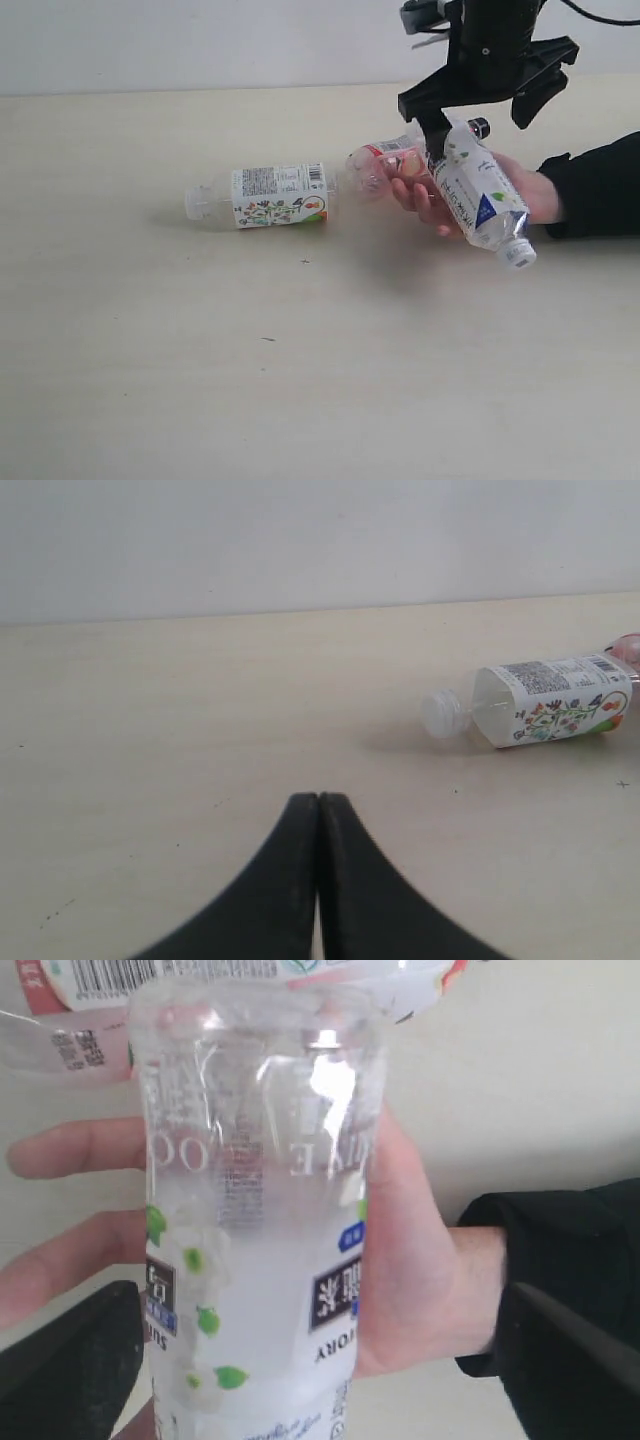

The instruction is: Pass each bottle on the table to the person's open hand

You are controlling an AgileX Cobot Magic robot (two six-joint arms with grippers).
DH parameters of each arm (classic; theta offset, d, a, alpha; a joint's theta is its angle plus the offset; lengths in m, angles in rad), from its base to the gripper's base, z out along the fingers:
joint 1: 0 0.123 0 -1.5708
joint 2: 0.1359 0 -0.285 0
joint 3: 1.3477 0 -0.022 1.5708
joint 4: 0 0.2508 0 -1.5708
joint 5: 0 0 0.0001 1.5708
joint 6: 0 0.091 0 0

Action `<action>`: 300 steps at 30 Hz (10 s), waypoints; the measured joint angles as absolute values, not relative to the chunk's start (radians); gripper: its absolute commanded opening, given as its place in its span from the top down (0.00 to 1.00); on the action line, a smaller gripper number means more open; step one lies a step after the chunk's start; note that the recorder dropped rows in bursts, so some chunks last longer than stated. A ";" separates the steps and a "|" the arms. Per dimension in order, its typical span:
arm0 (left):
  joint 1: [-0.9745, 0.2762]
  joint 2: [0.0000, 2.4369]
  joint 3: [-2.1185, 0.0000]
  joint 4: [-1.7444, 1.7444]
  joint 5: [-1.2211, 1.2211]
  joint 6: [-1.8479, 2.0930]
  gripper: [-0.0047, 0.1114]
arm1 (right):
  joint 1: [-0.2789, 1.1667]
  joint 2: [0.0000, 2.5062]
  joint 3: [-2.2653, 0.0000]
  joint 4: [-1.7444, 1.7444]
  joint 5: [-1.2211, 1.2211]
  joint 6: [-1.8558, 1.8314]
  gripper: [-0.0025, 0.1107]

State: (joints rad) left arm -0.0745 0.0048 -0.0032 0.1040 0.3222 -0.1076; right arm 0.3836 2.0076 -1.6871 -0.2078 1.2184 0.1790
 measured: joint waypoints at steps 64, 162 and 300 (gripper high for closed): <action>-0.074 0.005 -0.003 0.104 0.322 -0.108 0.94 | 0.384 0.072 -0.498 -0.036 0.819 -0.018 0.98; -0.074 0.005 -0.003 0.104 0.322 -0.106 0.94 | 0.384 0.072 -0.498 -0.038 0.823 -0.011 0.98; -0.074 0.005 -0.003 0.104 0.322 -0.106 0.94 | 0.605 2.330 -1.804 0.078 0.764 -0.991 0.27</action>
